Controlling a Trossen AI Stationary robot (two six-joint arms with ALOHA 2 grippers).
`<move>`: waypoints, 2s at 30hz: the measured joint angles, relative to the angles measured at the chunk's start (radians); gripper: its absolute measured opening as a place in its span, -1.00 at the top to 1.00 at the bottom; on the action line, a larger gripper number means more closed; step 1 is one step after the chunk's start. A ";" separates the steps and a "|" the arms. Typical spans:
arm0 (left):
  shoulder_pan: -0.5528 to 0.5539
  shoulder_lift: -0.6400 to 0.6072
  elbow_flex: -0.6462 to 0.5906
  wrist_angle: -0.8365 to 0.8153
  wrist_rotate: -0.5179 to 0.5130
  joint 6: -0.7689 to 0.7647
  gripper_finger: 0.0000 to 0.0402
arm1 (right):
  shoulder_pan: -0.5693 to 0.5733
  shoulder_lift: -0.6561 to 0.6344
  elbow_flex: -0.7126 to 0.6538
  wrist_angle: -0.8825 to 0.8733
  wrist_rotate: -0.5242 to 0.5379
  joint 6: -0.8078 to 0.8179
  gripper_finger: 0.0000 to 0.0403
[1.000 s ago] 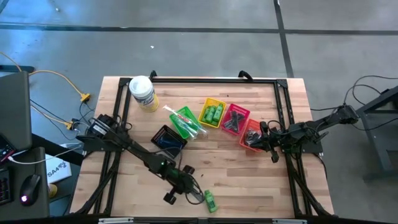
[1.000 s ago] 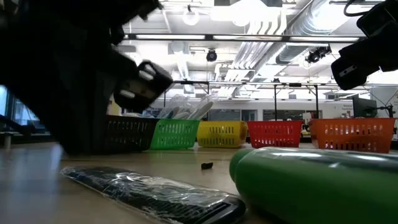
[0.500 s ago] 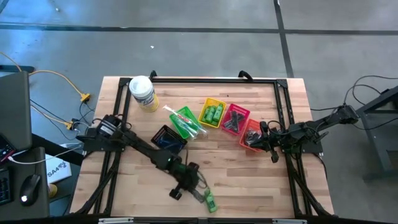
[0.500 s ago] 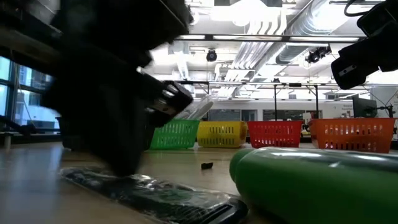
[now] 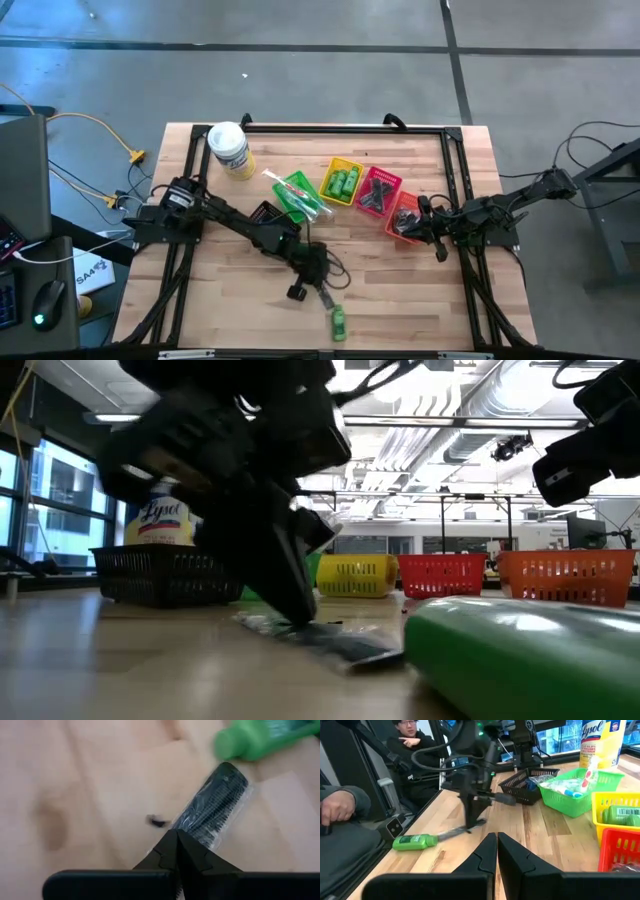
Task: Pick & Place Travel size toiletries
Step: Put the black comb into the red bin
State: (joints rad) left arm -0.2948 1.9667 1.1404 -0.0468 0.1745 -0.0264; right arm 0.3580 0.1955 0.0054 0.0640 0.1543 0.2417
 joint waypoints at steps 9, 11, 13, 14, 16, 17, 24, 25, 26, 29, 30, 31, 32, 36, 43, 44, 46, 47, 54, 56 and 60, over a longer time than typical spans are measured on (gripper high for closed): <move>0.094 0.000 0.000 -0.005 -0.053 -0.029 1.00 | 0.000 0.005 0.000 -0.003 0.000 0.012 0.97; 0.112 0.000 -0.001 -0.005 -0.054 -0.030 1.00 | 0.000 0.008 0.000 -0.003 0.000 0.018 0.97; 0.124 0.013 -0.001 0.011 -0.054 -0.031 1.00 | 0.000 0.010 0.000 -0.004 0.000 0.020 0.97; 0.129 0.016 0.000 0.025 -0.054 -0.031 1.00 | 0.000 0.012 0.000 -0.002 0.000 0.020 0.97; 0.137 0.017 -0.001 0.038 -0.054 -0.035 1.00 | 0.000 0.016 0.000 -0.002 0.000 0.020 0.97; 0.139 0.018 -0.002 0.045 -0.055 -0.039 1.00 | 0.000 0.018 0.000 0.000 0.001 0.020 0.97; 0.137 0.009 -0.004 0.055 -0.068 -0.038 1.00 | 0.000 0.028 0.000 -0.002 -0.001 0.023 0.97; 0.137 0.006 -0.005 0.054 -0.069 -0.032 1.00 | 0.000 0.031 0.000 -0.002 -0.002 0.024 0.97; 0.135 0.003 -0.005 0.055 -0.066 -0.029 1.00 | 0.000 0.034 0.000 -0.002 -0.001 0.023 0.97; 0.131 -0.017 -0.007 0.041 -0.062 -0.007 1.00 | 0.000 0.040 0.000 0.001 0.003 0.024 0.97; 0.127 -0.029 -0.007 0.037 -0.051 -0.004 0.99 | 0.000 0.042 0.000 0.000 0.003 0.024 0.97; 0.124 -0.042 -0.007 0.033 -0.042 -0.004 0.98 | 0.000 0.042 0.000 0.000 0.003 0.024 0.97; 0.124 -0.055 -0.007 0.035 -0.027 -0.004 0.96 | 0.000 0.042 0.000 0.001 0.003 0.024 0.97; 0.113 -0.104 -0.006 0.033 0.025 -0.015 0.77 | 0.000 0.042 0.000 0.006 0.003 0.024 0.97; 0.105 -0.256 -0.005 -0.062 0.085 -0.028 0.34 | 0.000 0.042 0.000 0.028 0.011 0.019 0.97; 0.105 -0.289 -0.005 -0.086 0.083 -0.028 0.30 | 0.000 0.042 0.000 0.030 0.021 0.018 0.97; 0.105 -0.361 -0.005 -0.135 0.055 -0.012 0.26 | 0.000 0.042 0.000 0.030 0.038 0.017 0.97; 0.102 -0.398 -0.005 -0.156 0.022 0.004 0.25 | 0.000 0.042 0.000 0.030 0.046 0.017 0.97; 0.084 -0.659 -0.018 -0.278 -0.291 0.056 0.37 | 0.000 0.057 0.000 0.034 0.056 0.018 0.97; 0.086 -0.731 -0.051 -0.279 -0.339 0.056 0.46 | -0.001 0.073 0.000 0.052 0.057 0.021 0.97; 0.085 -0.882 -0.172 -0.275 -0.374 0.056 0.69 | 0.000 0.114 0.000 0.116 0.055 0.023 0.97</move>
State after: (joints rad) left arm -0.2096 1.0844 0.9681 -0.3219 -0.1997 0.0296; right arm 0.3576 0.3092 0.0051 0.1802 0.2094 0.2646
